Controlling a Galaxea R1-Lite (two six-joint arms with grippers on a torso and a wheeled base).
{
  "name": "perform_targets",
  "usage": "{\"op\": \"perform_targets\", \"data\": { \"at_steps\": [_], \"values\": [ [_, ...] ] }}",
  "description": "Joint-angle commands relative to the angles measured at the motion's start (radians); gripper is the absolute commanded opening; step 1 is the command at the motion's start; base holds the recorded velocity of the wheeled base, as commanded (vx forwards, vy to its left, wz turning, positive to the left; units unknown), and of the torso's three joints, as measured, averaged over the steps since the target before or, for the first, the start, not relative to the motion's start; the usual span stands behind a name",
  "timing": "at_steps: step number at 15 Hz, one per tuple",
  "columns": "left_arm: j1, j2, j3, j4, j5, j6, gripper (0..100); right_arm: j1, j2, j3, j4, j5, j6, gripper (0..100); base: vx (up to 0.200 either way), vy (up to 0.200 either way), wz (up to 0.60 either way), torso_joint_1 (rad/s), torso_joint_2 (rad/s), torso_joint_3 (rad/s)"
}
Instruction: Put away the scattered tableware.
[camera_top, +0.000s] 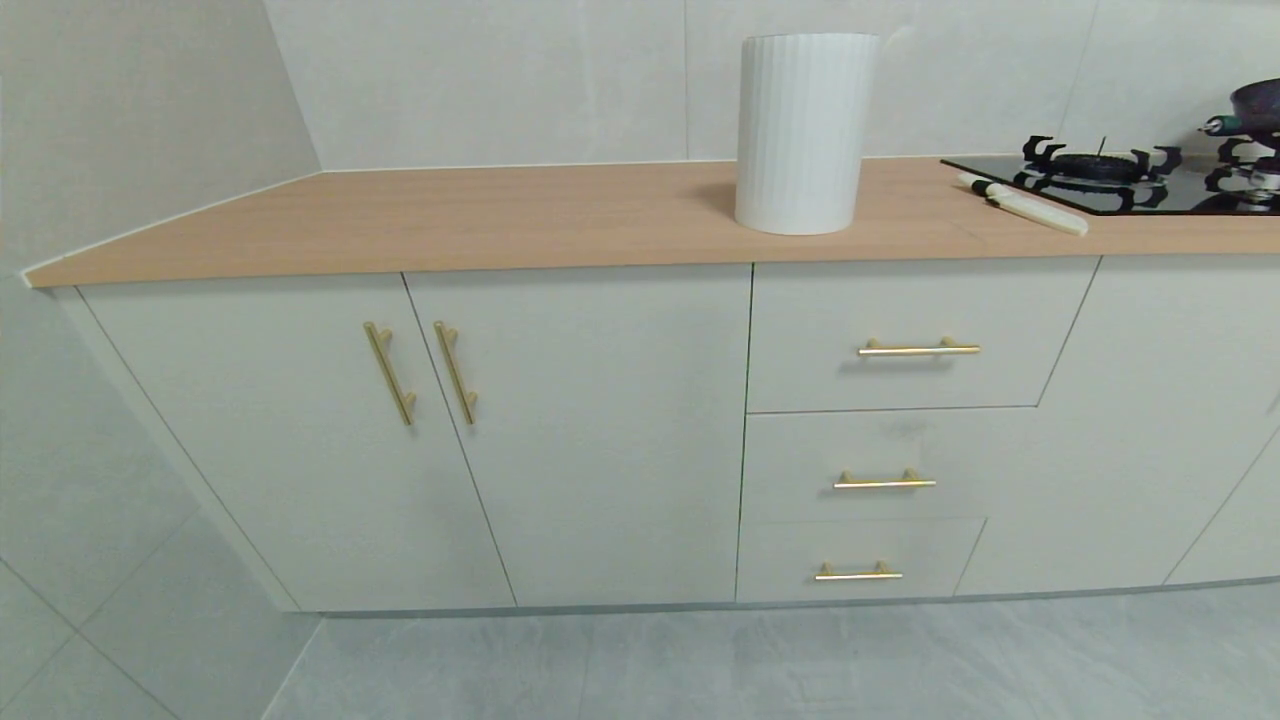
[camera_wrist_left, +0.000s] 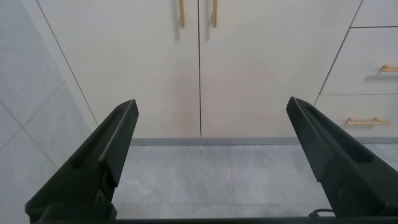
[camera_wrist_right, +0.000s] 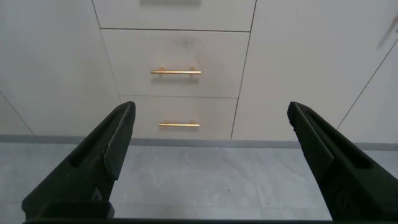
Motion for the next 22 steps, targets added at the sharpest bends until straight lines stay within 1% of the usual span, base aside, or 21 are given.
{"op": "perform_targets", "data": {
  "at_steps": [1, 3, 4, 5, 6, 7, 8, 10, 22],
  "values": [
    [0.0, 0.0, 0.0, 0.0, 0.0, 0.0, 100, 0.0, 0.001, 0.0, 0.003, 0.0, 0.045, 100, 0.0, 0.0, 0.0, 0.0, 0.0, 0.0],
    [0.0, 0.0, 0.0, 0.0, 0.0, 0.002, 100, 0.0, 0.001, 0.0, 0.003, 0.004, 0.022, 100, 0.0, 0.0, 0.0, 0.0, 0.0, 0.0],
    [0.0, 0.0, 0.0, 0.002, -0.001, 0.014, 100, 0.0, 0.001, 0.0, 0.003, 0.004, 0.022, 100, 0.0, 0.0, 0.0, 0.0, 0.0, 0.0],
    [0.0, 0.0, 0.0, 0.0, -0.001, 0.014, 100, 0.0, 0.001, 0.0, 0.003, 0.004, 0.022, 100, 0.0, 0.0, 0.0, 0.0, 0.0, 0.0],
    [0.0, 0.0, 0.0, 0.0, -0.001, -0.002, 100, 0.0, 0.001, 0.0, 0.003, 0.003, 0.022, 100, 0.0, 0.0, 0.0, 0.0, 0.0, 0.0],
    [0.0, 0.0, 0.0, 0.0, -0.001, 0.005, 100, 0.0, 0.001, 0.0, 0.003, 0.003, 0.023, 100, 0.0, 0.0, 0.0, 0.0, 0.0, 0.0],
    [0.0, 0.0, 0.0, 0.002, -0.003, 0.018, 100, 0.0, 0.001, 0.0, 0.003, 0.003, 0.023, 100, 0.0, 0.0, 0.0, 0.0, 0.0, 0.0],
    [0.0, 0.0, 0.002, 0.0, -0.003, 0.009, 100, 0.0, 0.001, 0.0, 0.003, 0.003, 0.023, 100, 0.0, 0.0, 0.0, 0.0, 0.0, 0.0],
    [0.0, 0.0, 0.0, 0.0, -0.003, 0.006, 100, 0.0, 0.002, 0.0, 0.003, 0.004, 0.023, 100, 0.2, 0.0, 0.0, 0.003, 0.0, 0.003]
  ]
}}
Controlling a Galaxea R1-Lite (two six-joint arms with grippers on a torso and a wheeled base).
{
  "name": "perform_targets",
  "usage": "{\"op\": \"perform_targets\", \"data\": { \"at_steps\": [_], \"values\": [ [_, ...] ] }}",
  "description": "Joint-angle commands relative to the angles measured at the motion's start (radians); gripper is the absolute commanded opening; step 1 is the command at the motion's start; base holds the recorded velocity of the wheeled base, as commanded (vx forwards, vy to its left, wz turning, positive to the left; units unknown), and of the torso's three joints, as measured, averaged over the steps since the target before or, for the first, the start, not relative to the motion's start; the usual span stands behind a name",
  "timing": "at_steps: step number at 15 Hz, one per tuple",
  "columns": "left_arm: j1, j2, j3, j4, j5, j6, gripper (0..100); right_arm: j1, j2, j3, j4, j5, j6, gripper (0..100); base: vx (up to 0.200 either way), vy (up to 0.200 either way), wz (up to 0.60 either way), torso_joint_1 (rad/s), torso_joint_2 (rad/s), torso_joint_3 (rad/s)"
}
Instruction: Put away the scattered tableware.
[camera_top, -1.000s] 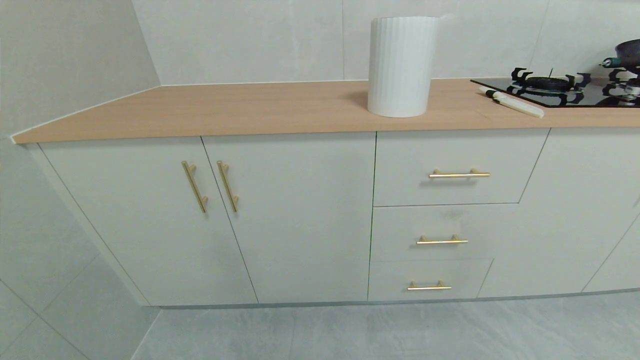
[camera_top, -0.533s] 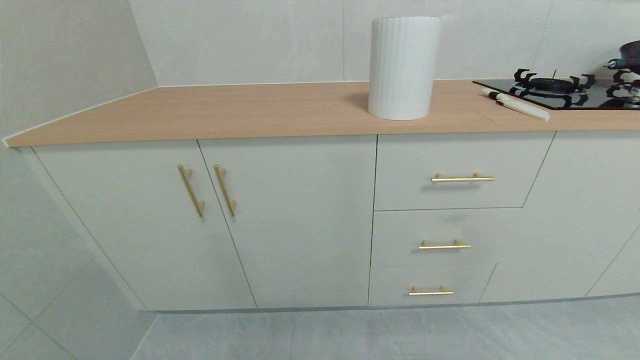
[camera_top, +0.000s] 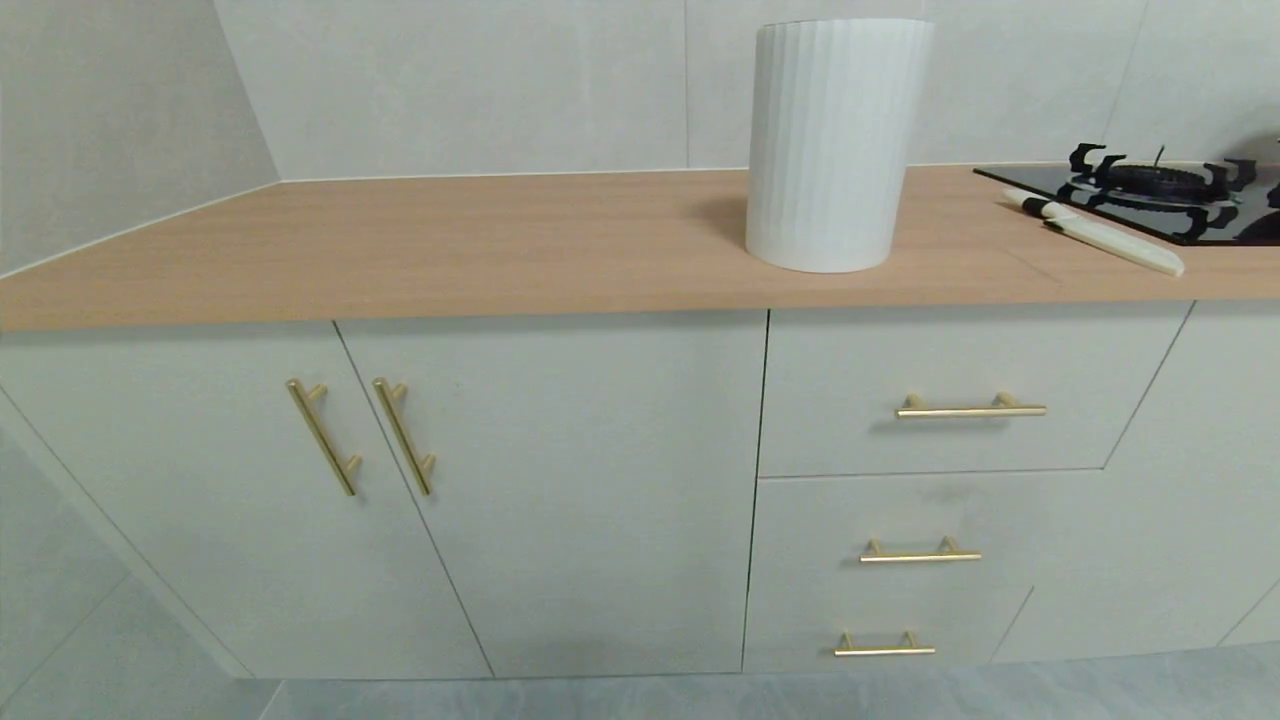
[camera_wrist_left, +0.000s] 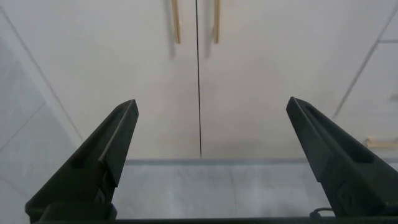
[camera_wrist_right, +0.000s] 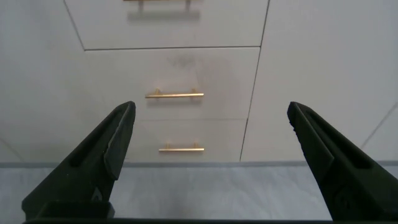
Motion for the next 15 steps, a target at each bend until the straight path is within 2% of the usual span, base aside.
{"op": "perform_targets", "data": {
  "at_steps": [1, 5, 14, 15],
  "values": [
    [0.0, 0.0, 0.0, 0.0, 0.001, 0.0, 100, 0.0, 0.003, 0.0, 0.0, 0.0, 0.0, 100, 0.2, 0.0, 0.0, 0.002, 0.0, 0.007],
    [0.0, 0.0, 0.0, 0.0, 0.001, 0.0, 100, 0.0, 0.002, 0.0, 0.0, 0.0, 0.0, 100, 0.2, 0.0, 0.0, 0.004, 0.0, 0.002],
    [0.0, 0.0, -0.001, 0.0, 0.001, 0.001, 100, 0.0, 0.003, 0.0, 0.0, 0.0, 0.0, 100, 0.0, 0.0, 0.0, 0.0, 0.0, 0.0],
    [0.0, 0.0, -0.001, 0.0, 0.001, 0.001, 100, 0.0, 0.003, 0.0, 0.0, 0.0, 0.0, 100, 0.0, -0.2, 0.0, 0.007, 0.0, 0.002]
  ]
}}
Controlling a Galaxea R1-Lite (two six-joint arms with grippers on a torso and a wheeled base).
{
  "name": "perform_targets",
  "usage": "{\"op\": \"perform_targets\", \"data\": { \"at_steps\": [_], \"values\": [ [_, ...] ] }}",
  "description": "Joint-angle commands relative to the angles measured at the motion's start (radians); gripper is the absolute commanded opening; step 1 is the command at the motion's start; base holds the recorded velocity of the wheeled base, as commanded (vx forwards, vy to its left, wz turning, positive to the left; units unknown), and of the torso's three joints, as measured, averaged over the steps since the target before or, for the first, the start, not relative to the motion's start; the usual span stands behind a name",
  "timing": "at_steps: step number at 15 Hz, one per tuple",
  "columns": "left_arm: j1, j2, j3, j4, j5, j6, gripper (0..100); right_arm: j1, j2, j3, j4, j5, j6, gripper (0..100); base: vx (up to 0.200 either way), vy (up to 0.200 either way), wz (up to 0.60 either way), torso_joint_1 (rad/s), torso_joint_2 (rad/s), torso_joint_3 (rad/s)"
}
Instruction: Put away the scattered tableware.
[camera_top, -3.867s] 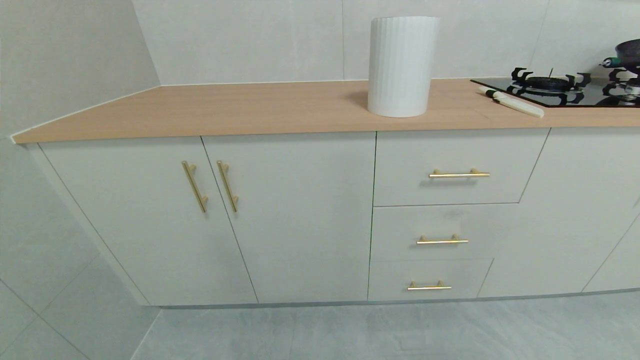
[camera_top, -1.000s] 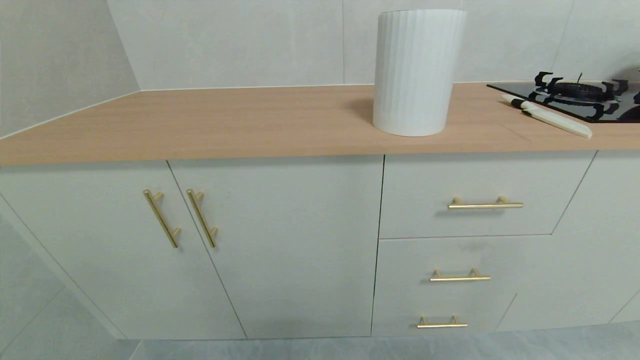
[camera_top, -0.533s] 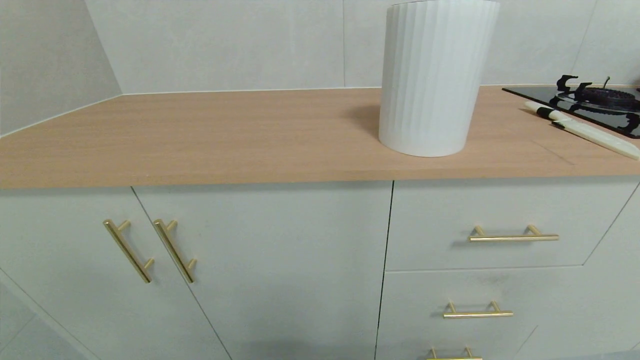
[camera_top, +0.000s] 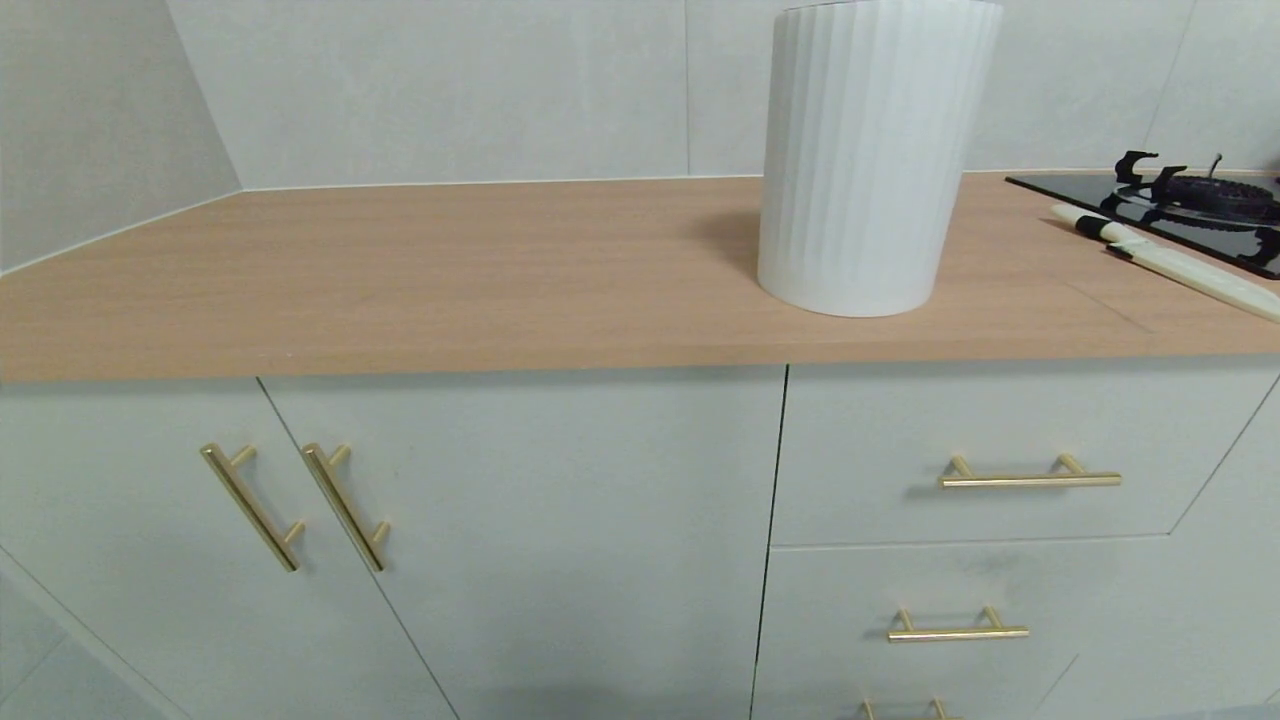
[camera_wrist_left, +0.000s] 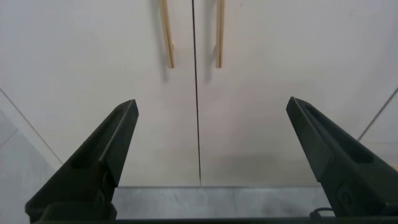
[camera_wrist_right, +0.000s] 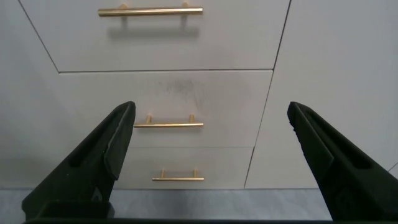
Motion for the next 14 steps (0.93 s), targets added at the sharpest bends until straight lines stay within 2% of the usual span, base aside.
{"op": "perform_targets", "data": {
  "at_steps": [1, 8, 14],
  "values": [
    [0.001, 0.0, 0.0, 0.0, 0.001, 0.0, 100, 0.0, 0.002, 0.0, 0.0, 0.0, 0.0, 100, 0.0, -0.2, 0.0, 0.007, 0.0, 0.002],
    [0.001, 0.0, 0.0, 0.0, 0.001, 0.0, 100, 0.0, 0.002, 0.0, 0.0, 0.0, 0.0, 100, 0.0, -0.2, 0.0, 0.003, 0.0, 0.002],
    [0.001, 0.0, 0.0, 0.0, 0.001, -0.001, 100, 0.0, 0.0, 0.0, 0.0, 0.0, 0.0, 100, 0.0, 0.0, 0.0, 0.0, 0.0, 0.0]
  ]
}}
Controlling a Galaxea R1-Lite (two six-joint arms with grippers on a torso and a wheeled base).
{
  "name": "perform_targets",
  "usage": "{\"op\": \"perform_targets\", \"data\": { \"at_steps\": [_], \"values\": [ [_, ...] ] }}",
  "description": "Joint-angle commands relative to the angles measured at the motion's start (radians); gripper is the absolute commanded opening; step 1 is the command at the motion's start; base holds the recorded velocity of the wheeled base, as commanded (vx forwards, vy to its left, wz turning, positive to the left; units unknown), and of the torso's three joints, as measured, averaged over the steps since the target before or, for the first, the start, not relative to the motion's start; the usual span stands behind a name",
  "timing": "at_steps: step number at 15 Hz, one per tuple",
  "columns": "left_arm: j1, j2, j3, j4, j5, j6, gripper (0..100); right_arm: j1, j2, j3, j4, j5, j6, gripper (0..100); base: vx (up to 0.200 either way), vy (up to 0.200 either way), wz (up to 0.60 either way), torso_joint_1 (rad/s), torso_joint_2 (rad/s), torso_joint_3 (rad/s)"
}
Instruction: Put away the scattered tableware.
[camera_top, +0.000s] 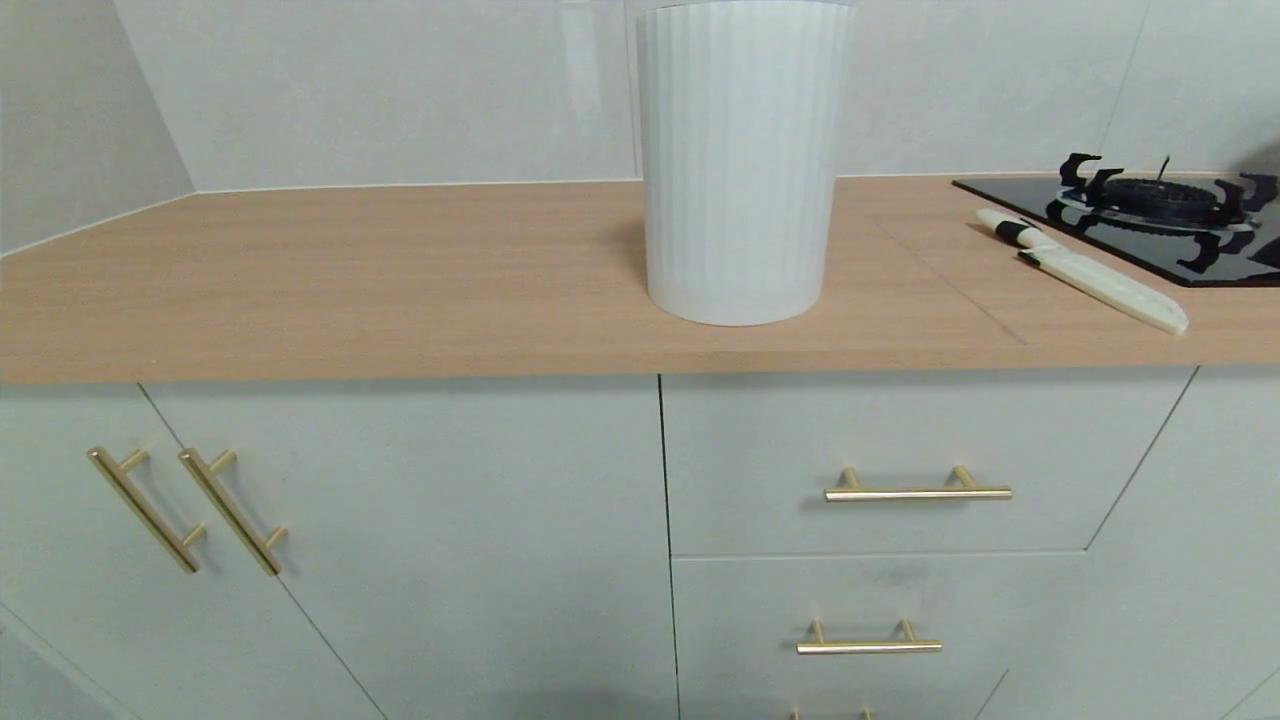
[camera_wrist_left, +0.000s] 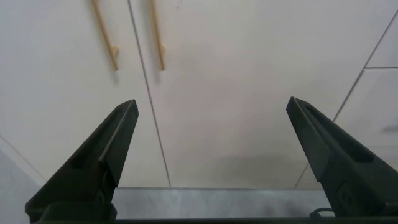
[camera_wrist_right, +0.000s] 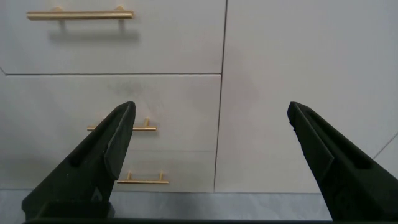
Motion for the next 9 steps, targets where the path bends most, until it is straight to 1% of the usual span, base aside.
{"op": "perform_targets", "data": {
  "at_steps": [1, 9],
  "values": [
    [0.001, 0.0, 0.001, 0.0, 0.0, 0.0, 100, 0.001, 0.0, 0.0, 0.0, 0.0, 0.0, 100, 0.0, 0.0, 0.0, 0.0, 0.0, 0.0],
    [0.001, 0.0, 0.001, 0.0, 0.0, 0.0, 100, 0.001, 0.0, 0.0, 0.0, 0.0, 0.0, 100, 0.0, 0.0, 0.0, 0.0, 0.0, 0.0]
  ]
}}
